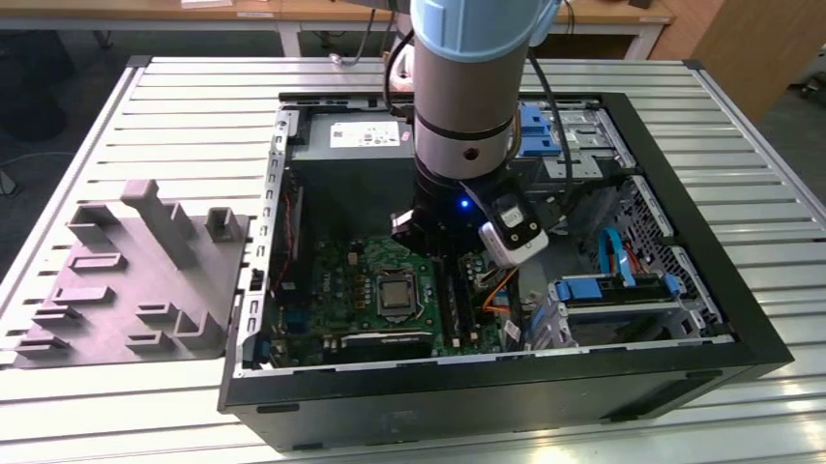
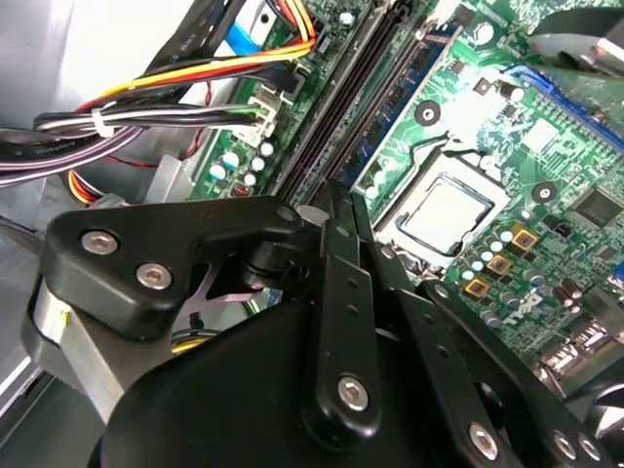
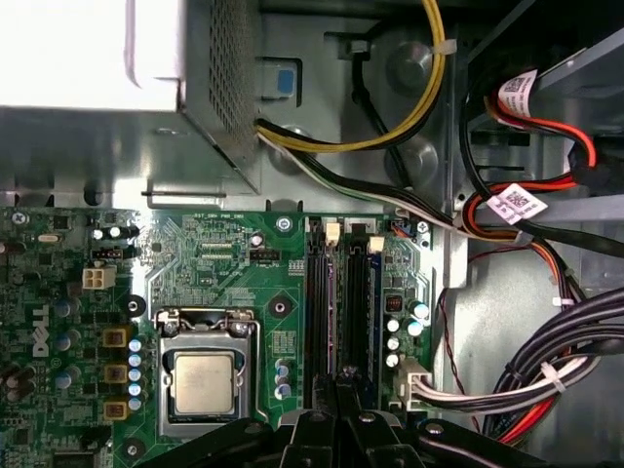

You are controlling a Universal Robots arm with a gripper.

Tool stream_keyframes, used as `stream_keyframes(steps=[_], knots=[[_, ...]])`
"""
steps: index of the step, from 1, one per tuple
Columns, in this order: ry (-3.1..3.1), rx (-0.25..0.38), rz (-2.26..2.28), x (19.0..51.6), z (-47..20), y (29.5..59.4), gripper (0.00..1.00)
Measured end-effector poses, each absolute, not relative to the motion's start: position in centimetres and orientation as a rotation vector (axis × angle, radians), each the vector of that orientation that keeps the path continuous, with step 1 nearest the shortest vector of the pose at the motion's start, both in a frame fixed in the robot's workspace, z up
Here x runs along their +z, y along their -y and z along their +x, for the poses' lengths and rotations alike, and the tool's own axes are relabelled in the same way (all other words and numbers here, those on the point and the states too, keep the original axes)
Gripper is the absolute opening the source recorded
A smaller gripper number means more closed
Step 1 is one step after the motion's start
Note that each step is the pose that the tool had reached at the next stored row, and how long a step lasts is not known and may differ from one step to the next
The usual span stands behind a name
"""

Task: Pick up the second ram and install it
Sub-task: 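Insert the second ram into the second slot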

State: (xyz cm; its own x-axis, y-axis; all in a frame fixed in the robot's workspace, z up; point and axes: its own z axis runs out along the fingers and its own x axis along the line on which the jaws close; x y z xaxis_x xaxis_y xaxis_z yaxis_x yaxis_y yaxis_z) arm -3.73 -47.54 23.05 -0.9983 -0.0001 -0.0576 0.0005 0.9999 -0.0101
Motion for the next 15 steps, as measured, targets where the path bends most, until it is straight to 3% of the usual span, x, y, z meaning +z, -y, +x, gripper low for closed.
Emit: stream_keyframes(steps=[15], knots=[[-3.084,-0.016,0.001,22.73,-3.81,47.35,0.12]])
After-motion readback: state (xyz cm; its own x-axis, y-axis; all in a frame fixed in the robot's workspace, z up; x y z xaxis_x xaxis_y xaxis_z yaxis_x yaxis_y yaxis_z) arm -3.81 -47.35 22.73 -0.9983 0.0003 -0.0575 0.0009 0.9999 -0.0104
